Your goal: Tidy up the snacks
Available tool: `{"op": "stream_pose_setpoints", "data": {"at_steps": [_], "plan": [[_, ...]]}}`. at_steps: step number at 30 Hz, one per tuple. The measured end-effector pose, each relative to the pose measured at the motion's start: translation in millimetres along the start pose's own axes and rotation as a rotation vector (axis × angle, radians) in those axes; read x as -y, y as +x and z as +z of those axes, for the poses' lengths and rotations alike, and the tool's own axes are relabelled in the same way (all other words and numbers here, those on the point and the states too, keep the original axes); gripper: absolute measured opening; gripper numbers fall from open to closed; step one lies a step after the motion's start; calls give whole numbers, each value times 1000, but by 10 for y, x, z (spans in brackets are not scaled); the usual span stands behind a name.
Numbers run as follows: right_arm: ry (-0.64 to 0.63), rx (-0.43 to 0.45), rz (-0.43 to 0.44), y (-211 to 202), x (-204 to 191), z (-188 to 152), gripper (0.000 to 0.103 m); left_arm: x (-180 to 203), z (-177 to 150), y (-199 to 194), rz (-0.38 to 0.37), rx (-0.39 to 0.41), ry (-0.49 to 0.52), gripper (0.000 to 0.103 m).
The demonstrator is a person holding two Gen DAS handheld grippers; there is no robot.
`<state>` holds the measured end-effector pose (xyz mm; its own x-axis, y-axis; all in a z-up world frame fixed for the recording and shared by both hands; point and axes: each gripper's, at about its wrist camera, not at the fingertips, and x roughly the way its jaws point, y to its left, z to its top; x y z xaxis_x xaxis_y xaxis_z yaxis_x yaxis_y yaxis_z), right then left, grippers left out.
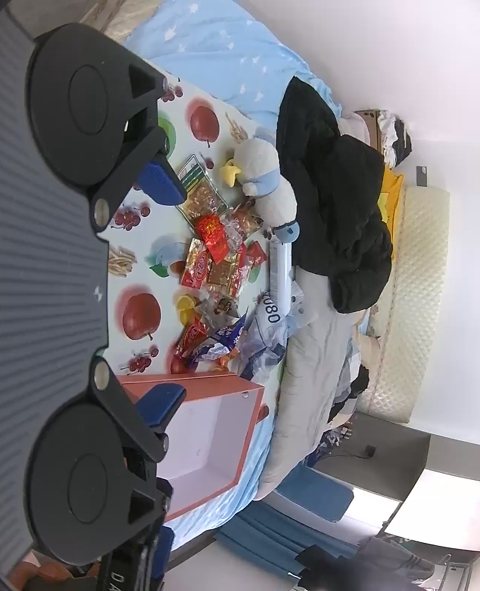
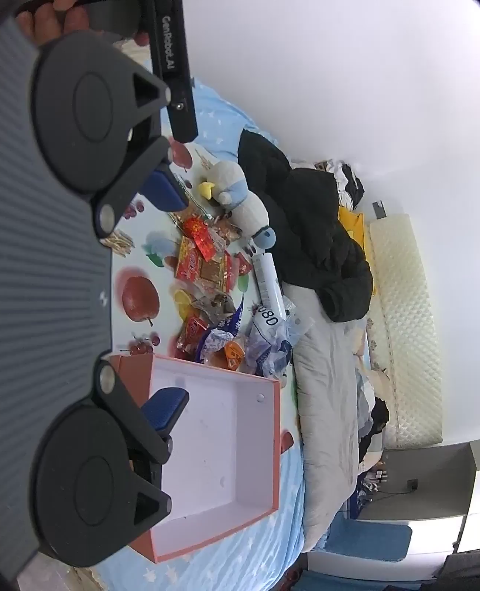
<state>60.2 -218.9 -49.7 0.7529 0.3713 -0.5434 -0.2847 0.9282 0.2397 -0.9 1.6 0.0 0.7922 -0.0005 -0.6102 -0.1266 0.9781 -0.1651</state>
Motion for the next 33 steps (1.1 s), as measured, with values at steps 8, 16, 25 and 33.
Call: {"op": "stream_pose_setpoints", "data": {"at_steps": [8,16,25,33], "plan": [[-4,1,-16,-62,35,-35,103,-40,-46,-67,-15,20,2,103],[10,0,-6,-119,33,-86,103,41,-44,-225,-8,39,25,103],[-1,-11,-15,-151,10,-142,103,21,-130,-248,0,33,45,103],[-5,-14,-35,-84,15,-167,103,25,-148,-250,-4,27,38,103]]}}
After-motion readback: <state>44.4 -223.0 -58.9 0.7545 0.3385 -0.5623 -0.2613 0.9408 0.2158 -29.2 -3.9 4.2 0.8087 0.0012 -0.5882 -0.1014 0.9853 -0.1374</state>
